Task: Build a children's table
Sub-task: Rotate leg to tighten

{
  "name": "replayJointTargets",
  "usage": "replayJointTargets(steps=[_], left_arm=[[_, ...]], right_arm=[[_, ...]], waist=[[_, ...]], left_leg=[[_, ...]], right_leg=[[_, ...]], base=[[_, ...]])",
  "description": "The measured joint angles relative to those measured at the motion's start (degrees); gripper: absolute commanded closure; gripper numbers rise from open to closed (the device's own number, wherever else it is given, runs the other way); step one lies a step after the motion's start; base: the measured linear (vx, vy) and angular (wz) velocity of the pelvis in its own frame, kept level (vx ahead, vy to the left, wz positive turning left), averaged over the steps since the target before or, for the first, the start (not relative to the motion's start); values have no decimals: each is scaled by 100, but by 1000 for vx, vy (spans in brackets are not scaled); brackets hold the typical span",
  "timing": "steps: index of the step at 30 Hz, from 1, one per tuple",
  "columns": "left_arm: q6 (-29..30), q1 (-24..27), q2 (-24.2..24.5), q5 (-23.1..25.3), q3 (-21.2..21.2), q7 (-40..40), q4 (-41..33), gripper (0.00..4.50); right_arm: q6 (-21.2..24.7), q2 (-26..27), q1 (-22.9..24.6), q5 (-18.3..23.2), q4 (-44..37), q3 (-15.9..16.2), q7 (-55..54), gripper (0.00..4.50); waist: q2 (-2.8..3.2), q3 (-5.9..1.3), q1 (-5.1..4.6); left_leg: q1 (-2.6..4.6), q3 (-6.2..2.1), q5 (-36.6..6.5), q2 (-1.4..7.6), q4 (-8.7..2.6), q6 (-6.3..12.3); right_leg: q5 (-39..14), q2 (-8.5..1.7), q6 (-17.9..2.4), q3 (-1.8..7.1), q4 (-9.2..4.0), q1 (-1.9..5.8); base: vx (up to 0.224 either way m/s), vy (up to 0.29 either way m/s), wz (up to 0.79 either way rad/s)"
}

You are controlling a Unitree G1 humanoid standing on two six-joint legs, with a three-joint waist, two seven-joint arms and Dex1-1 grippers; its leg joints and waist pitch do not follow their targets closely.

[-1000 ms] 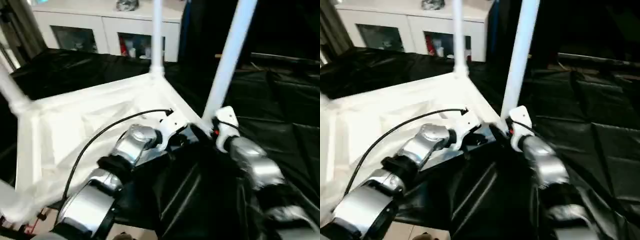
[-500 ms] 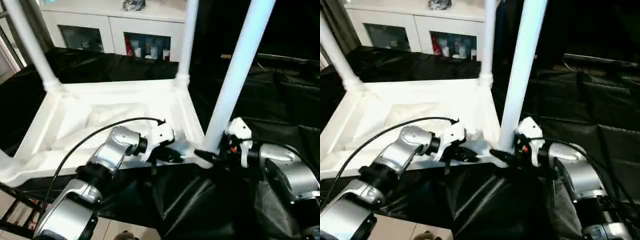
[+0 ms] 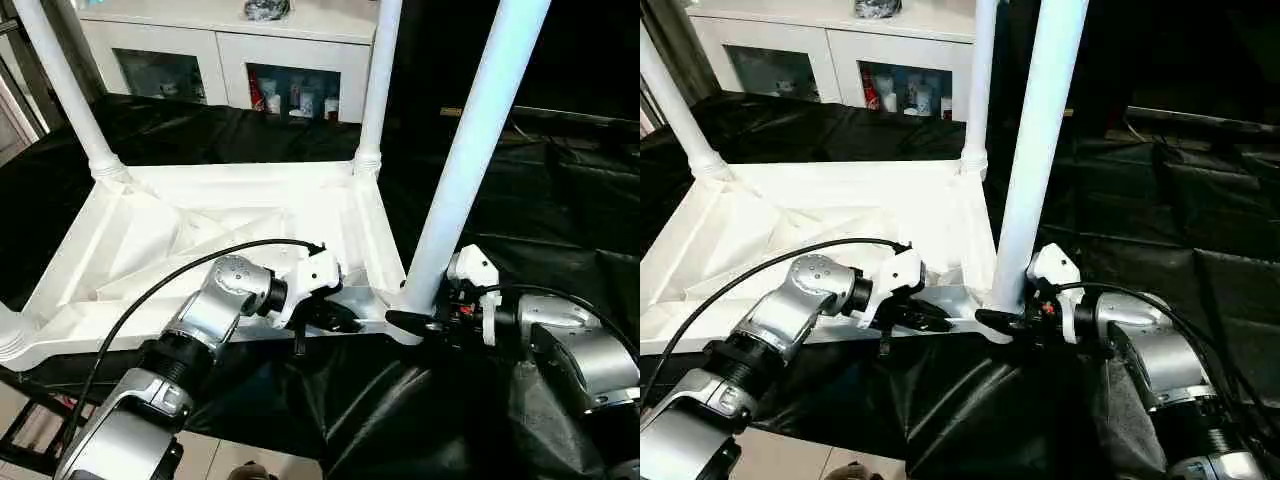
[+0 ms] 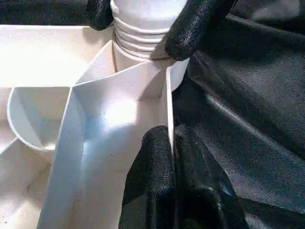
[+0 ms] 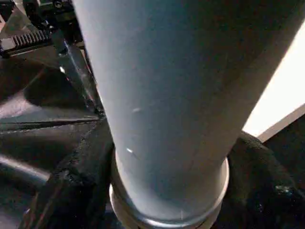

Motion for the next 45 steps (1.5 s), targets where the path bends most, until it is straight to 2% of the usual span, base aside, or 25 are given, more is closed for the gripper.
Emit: replayJointTargets(steps=[6,9,13,16,19,23,25,27,30,33,38,45], left_arm=[[70,43,18,-4,12,92,-57,450],[109,-8,-78,42,79,475,76,450],[177,-439,-575,238,212,1471,806,450],[273,-697,-854,293,304,2004,1227,450],[321,-950,-1111,311,382,2473,1612,450],[304,-1049,-1219,340,436,2655,1792,450],[282,-1067,-1237,359,462,2653,1842,450],[248,-1102,-1259,385,461,2640,1901,450],[173,-1115,-1255,410,439,2617,1932,450],[108,-1110,-1194,407,416,2481,1920,450],[57,-822,-863,326,341,1657,1449,450],[31,-405,-306,103,179,532,677,450]], right_arm=[[-13,127,55,14,7,-37,-204,178],[-41,460,38,-58,150,-170,-884,178],[135,1349,-171,-242,502,-633,-2561,180],[213,1832,-353,-397,673,-793,-3529,180],[169,2105,-639,-644,949,-844,-4304,180],[-13,2222,-783,-747,1202,-862,-4612,180],[-73,2230,-788,-749,1250,-884,-4602,111],[-77,2241,-791,-749,1274,-909,-4578,108],[-99,2154,-791,-841,1274,-884,-4372,76],[-113,1906,-775,-848,1241,-742,-3889,76],[-272,1194,-623,-801,1074,-365,-2576,76],[-268,443,-256,-421,460,-79,-904,76]], waist=[[-8,4,-48],[-22,12,-110],[-32,16,-206],[-33,14,-232],[-33,14,-235],[-32,13,-234],[-32,13,-234],[-33,14,-234],[-34,14,-231],[-35,15,-224],[-30,13,-187],[-21,15,-72]], left_leg=[[-1,0,-1,0,0,1],[-4,3,0,-1,5,0],[7,2,3,-3,11,-3],[6,1,2,-5,10,-2],[4,1,0,-5,5,-2],[0,2,-2,-7,-14,1],[-9,3,-2,-7,-16,0],[-13,2,-1,-7,-13,1],[-24,1,-1,-7,-8,1],[-27,-1,-1,-7,-10,2],[-28,-2,0,-4,-17,3],[-31,-2,0,-1,11,3]], right_leg=[[0,0,1,0,0,0],[-8,0,18,4,1,3],[-9,0,26,7,0,4],[-8,0,26,8,0,5],[-5,0,21,7,-3,3],[1,-1,7,6,-8,4],[1,-1,7,6,-9,6],[1,-1,7,6,-10,6],[3,-1,6,5,-14,5],[4,-1,4,2,-14,3],[3,1,4,-2,-11,-2],[9,0,-4,0,-3,0]], base=[[0,0,0],[0,0,0],[0,0,0],[0,0,0],[0,0,0],[0,0,0],[0,0,0],[0,0,0],[0,0,0],[0,0,0],[0,0,0],[0,0,0]])
